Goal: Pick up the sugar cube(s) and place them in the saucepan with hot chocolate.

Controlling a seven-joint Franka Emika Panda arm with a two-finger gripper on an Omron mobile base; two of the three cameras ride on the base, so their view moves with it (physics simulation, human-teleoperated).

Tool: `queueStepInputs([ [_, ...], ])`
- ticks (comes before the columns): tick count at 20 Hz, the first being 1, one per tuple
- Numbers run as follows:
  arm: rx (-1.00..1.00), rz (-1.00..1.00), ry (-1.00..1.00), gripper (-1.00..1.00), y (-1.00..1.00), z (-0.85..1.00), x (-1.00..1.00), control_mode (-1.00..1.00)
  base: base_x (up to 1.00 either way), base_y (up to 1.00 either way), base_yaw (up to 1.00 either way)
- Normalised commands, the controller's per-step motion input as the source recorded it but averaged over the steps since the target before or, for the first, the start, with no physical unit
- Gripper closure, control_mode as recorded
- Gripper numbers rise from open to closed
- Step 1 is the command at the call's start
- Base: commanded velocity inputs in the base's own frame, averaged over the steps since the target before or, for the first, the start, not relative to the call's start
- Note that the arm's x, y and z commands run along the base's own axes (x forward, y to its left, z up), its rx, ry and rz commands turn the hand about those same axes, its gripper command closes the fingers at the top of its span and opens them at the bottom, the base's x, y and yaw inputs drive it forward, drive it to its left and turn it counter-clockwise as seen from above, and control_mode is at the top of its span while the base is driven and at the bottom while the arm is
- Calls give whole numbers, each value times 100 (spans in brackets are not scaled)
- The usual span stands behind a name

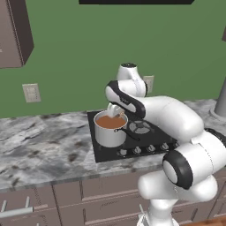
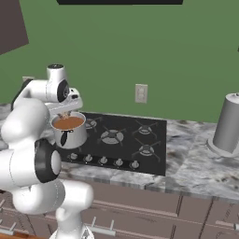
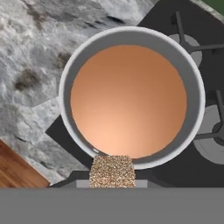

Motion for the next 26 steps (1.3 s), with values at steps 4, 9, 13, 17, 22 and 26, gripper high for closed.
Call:
queueStepInputs([
  [4,0,0,0,100,0,0,6,-100,0,0,0],
  [9,0,0,0,100,0,1,14,-100,0,0,0],
  [13,0,0,0,100,0,0,13,-100,0,0,0],
  [17,0,-1,-2,100,0,0,25,-100,0,0,0],
  [22,0,-2,-4,100,9,0,16,-100,0,0,0],
  [26,0,-8,0,100,44,-1,4,-100,0,0,0],
])
